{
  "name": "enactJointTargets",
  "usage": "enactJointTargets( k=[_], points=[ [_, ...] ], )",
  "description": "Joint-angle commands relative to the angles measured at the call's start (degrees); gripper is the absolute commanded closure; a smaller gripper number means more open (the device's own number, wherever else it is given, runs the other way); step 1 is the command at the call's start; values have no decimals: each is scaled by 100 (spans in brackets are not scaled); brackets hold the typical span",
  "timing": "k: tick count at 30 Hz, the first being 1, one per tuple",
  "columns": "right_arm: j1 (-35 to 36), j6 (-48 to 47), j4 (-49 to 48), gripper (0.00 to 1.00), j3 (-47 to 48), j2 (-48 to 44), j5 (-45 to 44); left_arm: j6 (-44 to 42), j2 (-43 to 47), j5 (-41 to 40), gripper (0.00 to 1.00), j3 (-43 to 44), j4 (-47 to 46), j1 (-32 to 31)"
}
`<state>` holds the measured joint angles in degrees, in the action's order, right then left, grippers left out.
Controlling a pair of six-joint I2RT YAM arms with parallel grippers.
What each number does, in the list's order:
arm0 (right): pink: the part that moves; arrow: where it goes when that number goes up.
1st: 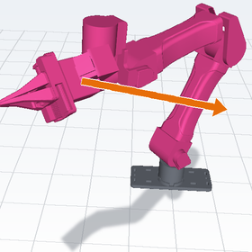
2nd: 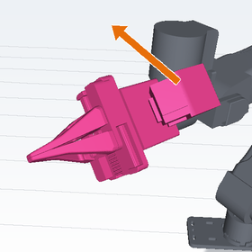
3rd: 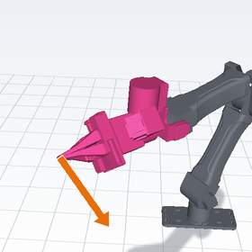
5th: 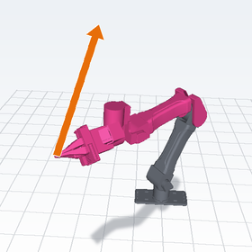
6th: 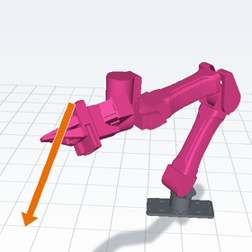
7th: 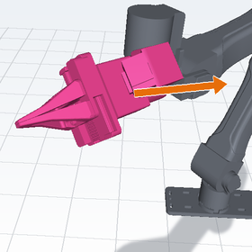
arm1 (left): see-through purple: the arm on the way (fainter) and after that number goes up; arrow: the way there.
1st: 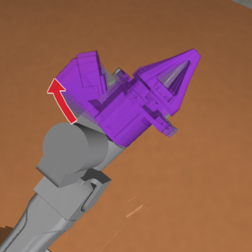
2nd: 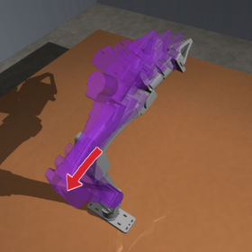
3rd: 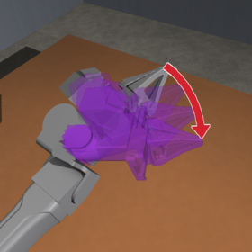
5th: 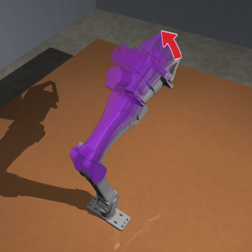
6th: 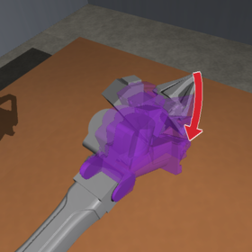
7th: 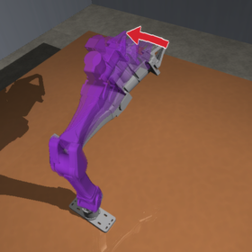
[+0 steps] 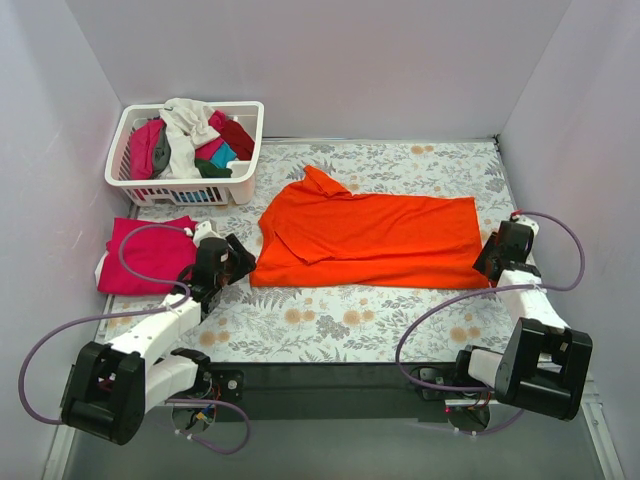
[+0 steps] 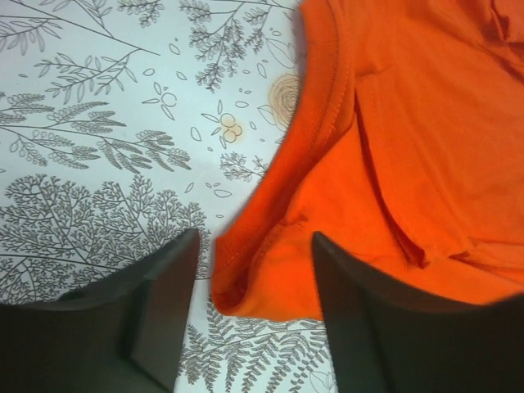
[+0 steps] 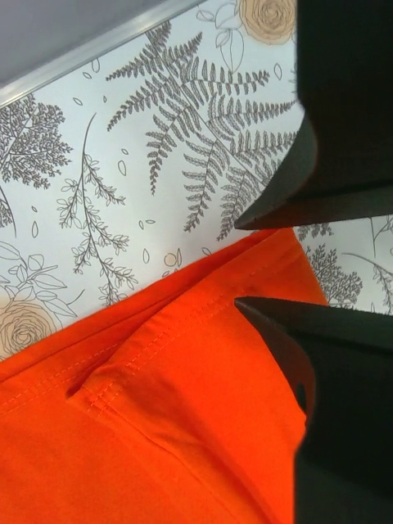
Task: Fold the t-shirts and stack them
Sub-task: Fold the tshirt
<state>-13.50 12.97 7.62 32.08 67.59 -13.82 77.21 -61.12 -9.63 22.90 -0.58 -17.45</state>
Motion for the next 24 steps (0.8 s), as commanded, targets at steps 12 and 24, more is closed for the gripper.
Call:
enactJointTargets(
  k=[12, 24],
  points=[
    [207, -190, -50, 53, 431, -1178, 1320, 66, -564, 58, 32, 873, -240, -293],
    [295, -313, -164, 54, 309, -1204, 1831, 66, -2896, 286, 39, 2263, -390, -1305]
  ],
)
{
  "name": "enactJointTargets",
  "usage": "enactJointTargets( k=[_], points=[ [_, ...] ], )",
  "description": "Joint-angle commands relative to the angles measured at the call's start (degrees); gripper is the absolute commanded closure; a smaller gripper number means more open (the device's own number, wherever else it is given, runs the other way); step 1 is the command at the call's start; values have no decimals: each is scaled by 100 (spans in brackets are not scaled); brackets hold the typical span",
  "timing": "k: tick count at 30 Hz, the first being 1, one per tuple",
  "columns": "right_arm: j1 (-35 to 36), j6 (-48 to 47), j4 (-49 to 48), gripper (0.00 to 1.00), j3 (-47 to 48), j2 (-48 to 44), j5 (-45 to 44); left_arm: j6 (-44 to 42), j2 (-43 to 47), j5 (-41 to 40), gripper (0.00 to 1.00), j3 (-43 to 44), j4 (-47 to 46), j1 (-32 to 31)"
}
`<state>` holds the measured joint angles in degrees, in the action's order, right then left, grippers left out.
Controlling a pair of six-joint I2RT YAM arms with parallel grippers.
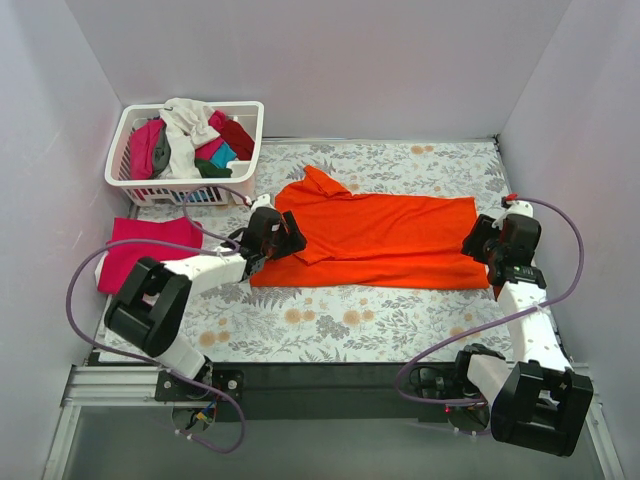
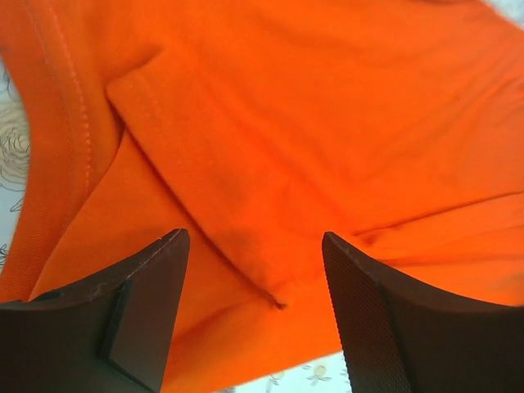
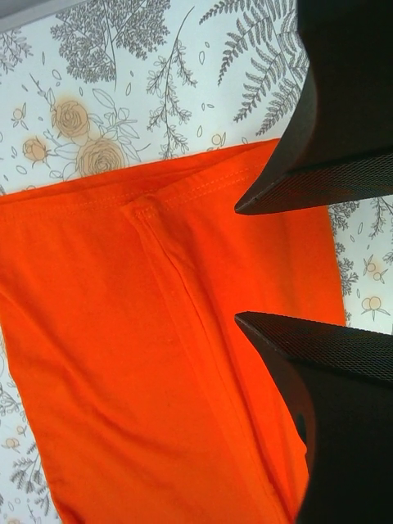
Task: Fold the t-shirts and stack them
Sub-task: Fold the tshirt
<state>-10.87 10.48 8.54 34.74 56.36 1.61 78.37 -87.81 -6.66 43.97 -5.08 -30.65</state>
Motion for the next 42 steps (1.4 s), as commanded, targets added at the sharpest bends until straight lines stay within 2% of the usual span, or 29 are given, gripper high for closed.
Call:
enactJointTargets(
  k=[1, 8, 9, 12, 19, 23, 24, 32, 40, 42],
  points=[
    [24, -64, -273, 54, 24, -125, 314, -67, -297, -29, 40, 174, 60, 16],
    [41, -55, -291, 54, -2, -195, 411, -129, -711, 15, 43, 341, 7, 16],
    [50, -64, -291, 54, -11, -195, 411, -137, -807, 41, 48, 367, -19, 16],
    [59, -64, -291, 54, -3, -195, 402, -146, -948, 77, 53, 455, -54, 16],
    [59, -64, -291, 54, -20, -152, 402, -155, -1019, 103, 75, 516, -54, 16],
    [77, -64, -291, 54, -20, -143, 411, -129, -1010, 164, 97, 578, -63, 16],
    [85, -64, -291, 54, -29, -143, 411, -129, -1001, 182, 99, 578, -63, 16],
    [112, -64, -300, 54, -38, -143, 402, -199, -1185, 208, 100, 1244, 104, 16],
    [138, -64, -317, 54, -46, -55, 446, -155, -2222, 428, 100, 2353, 482, 42],
    [147, -64, -343, 54, -55, -11, 428, -94, -2328, 498, 95, 2554, 473, 77]
  ],
)
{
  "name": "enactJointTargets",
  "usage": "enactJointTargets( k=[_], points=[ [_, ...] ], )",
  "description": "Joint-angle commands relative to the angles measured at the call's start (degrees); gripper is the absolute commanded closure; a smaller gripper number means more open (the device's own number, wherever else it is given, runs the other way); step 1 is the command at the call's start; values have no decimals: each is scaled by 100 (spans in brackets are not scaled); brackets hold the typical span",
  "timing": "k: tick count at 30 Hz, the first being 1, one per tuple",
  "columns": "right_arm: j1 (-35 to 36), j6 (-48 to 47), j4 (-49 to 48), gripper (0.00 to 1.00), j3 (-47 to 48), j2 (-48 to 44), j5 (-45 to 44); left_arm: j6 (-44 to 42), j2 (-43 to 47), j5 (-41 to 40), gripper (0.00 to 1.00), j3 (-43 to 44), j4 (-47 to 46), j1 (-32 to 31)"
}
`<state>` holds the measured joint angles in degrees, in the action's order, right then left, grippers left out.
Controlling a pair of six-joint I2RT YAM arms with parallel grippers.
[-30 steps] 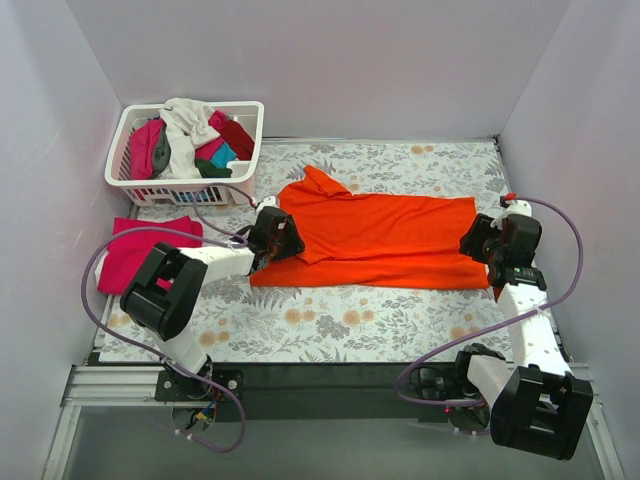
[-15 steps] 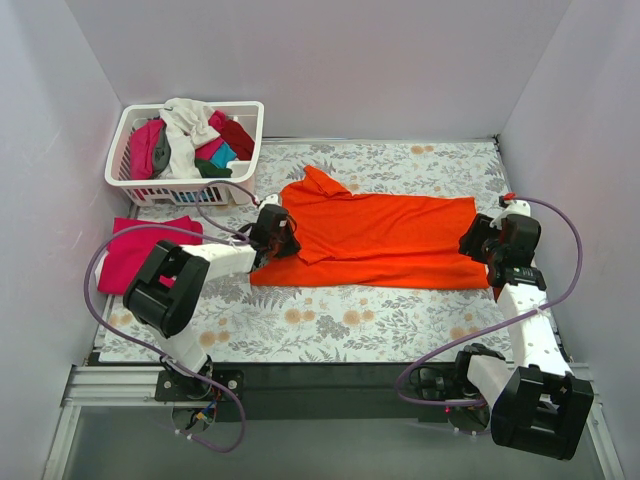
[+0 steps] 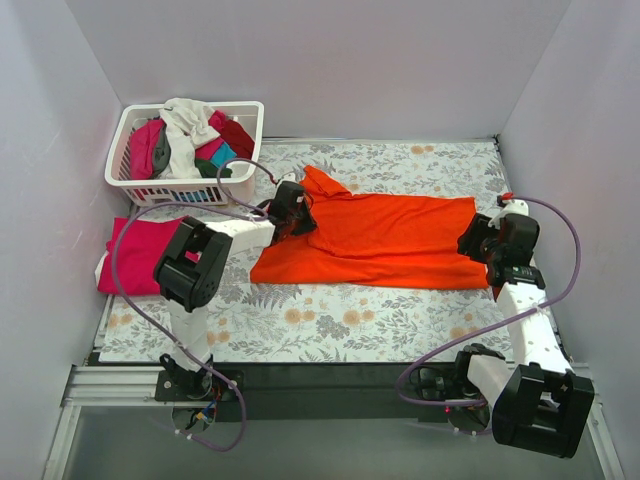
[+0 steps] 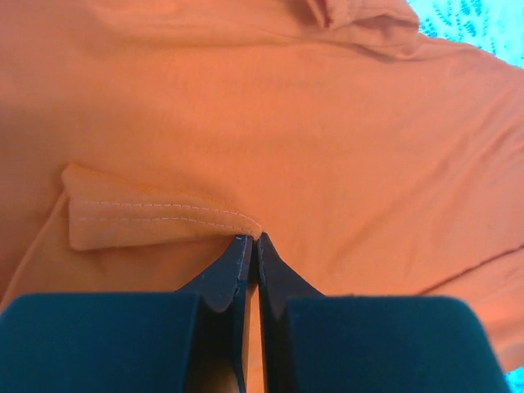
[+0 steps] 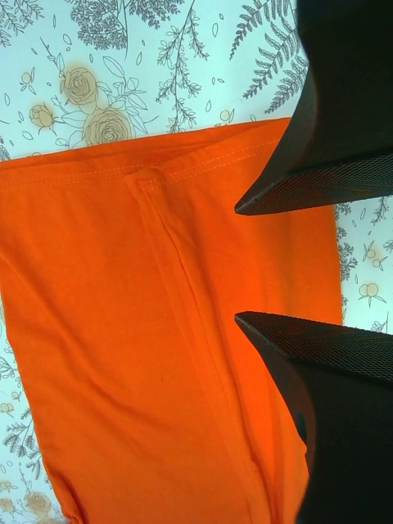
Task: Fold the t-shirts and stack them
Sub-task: Fold the tshirt
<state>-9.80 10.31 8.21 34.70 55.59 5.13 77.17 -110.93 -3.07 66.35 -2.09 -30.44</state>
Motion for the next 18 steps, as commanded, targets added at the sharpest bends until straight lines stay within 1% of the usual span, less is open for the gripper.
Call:
enactJointTargets(
  k=[1, 2, 4, 5, 9, 10, 12, 13, 18],
  points=[
    [49, -55, -311, 54, -51, 83, 68, 44, -68, 210, 92, 361, 174, 90],
    [57, -46, -328, 54, -51, 101, 33, 62, -77, 228, 84, 396, 321, 108],
    [84, -55, -329, 54, -33, 171, -37, 88, -60, 245, 75, 449, 323, 152],
    [92, -55, -329, 54, -25, 197, -108, 88, -8, 254, 66, 449, 323, 152],
    [136, -20, -399, 54, 89, 513, -284, 88, 291, 298, 52, 222, 244, 152],
    [145, -11, -399, 54, 159, 592, -293, 105, 370, 298, 51, 55, 244, 143],
    [163, 6, -443, 54, 213, 838, -363, 132, 624, 605, 49, -156, -72, 152],
    [163, 15, -469, 54, 274, 917, -381, 176, 713, 684, 48, -340, -194, 152],
    [242, 77, -548, 54, 310, 1208, -398, 167, 881, 957, 48, -623, -284, 12]
  ],
)
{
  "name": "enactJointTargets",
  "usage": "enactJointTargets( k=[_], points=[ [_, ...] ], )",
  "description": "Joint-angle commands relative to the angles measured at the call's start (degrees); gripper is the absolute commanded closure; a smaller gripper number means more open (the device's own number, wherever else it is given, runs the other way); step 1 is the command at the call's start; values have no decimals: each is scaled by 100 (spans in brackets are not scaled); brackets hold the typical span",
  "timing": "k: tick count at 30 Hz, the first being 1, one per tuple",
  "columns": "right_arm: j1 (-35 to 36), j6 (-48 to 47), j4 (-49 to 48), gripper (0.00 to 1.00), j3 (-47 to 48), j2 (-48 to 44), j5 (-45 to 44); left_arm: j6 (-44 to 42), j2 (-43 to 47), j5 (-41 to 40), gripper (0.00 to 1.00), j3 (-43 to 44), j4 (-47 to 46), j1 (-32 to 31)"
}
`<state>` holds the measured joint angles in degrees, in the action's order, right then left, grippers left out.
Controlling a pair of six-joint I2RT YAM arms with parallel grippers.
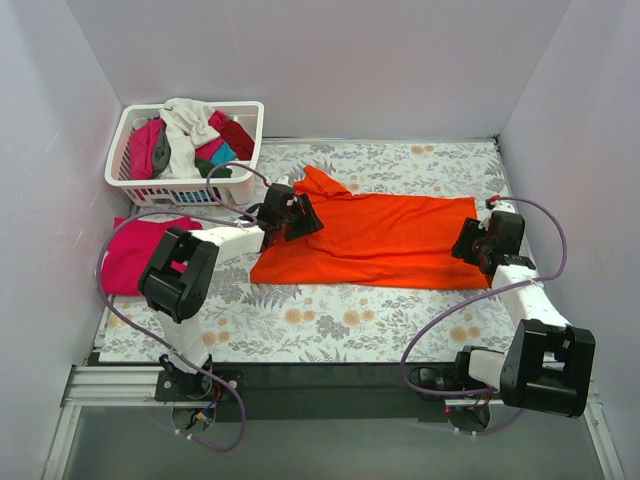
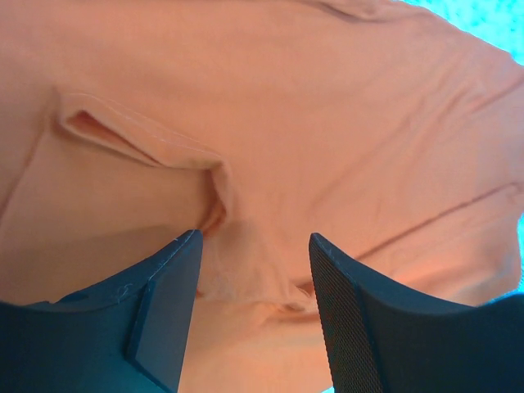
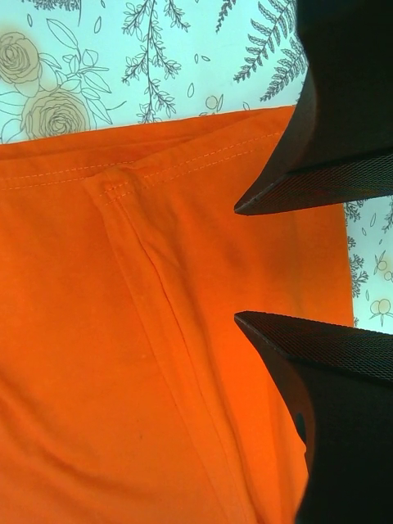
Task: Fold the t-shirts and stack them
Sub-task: Fold the tshirt
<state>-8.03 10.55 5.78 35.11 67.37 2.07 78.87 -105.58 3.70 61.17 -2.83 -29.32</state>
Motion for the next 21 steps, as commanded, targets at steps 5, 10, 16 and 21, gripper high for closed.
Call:
enactJointTargets(
  k=[5, 10, 16, 21],
  points=[
    [83, 35, -297, 54, 198, -57, -127, -117, 371, -88, 49, -263, -78, -197],
    [83, 9, -306, 54, 171, -181, -110, -205, 617, -651, 50, -518, 2, -249],
    [118, 9, -314, 54, 162, -137, -75, -293, 794, -1021, 50, -729, -33, -285],
    [144, 9, -306, 54, 128, -154, -101, -284, 504, -810, 57, -624, -95, -390]
  ],
)
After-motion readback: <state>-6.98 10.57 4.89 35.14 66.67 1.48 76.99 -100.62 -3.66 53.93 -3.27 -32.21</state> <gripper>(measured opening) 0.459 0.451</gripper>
